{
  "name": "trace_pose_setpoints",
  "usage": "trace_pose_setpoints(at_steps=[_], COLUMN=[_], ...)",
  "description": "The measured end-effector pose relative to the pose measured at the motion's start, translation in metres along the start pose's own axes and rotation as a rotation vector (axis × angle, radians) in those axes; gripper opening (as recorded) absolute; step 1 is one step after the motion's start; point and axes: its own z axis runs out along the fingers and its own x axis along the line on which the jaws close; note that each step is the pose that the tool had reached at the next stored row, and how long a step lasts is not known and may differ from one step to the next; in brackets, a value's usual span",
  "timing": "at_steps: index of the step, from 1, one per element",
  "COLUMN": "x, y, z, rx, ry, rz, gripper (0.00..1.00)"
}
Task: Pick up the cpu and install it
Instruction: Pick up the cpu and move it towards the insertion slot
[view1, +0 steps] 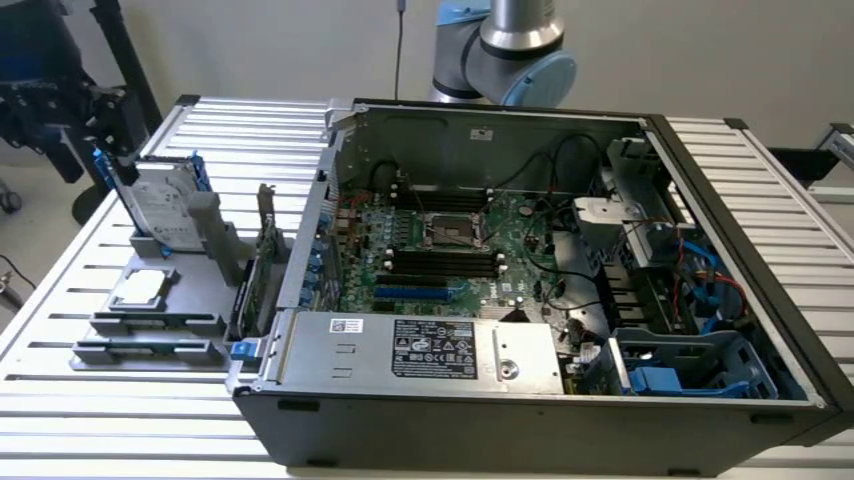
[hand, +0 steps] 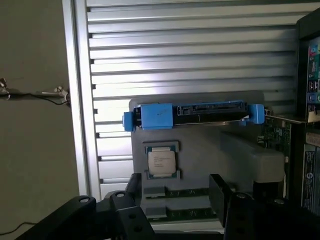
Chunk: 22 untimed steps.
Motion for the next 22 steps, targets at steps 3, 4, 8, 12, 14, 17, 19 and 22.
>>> trace_pose_setpoints(at_steps=[3, 4, 8, 12, 14, 17, 19, 22], x=[0.0, 0.0, 0.0, 0.0, 0.0, 0.0, 0.001, 0.001], y=[-0.0055, -0.0073, -0.0134, -0.0178, -0.0196, -0.022, -0.0231, -0.0246], z=[0.0056, 0.0074, 0.0147, 0.0221, 0.0257, 0.0313, 0.035, 0.0405], rx=[-0.0008, -0.001, -0.0013, -0.0013, -0.0013, -0.0014, -0.0015, -0.0017], ry=[0.0024, 0.0035, 0.0055, 0.0064, 0.0068, 0.007, 0.0071, 0.007], rz=[-0.01, -0.013, -0.021, -0.027, -0.03, -0.036, -0.039, -0.043], gripper=[0.65, 0.65, 0.65, 0.65, 0.65, 0.65, 0.65, 0.65])
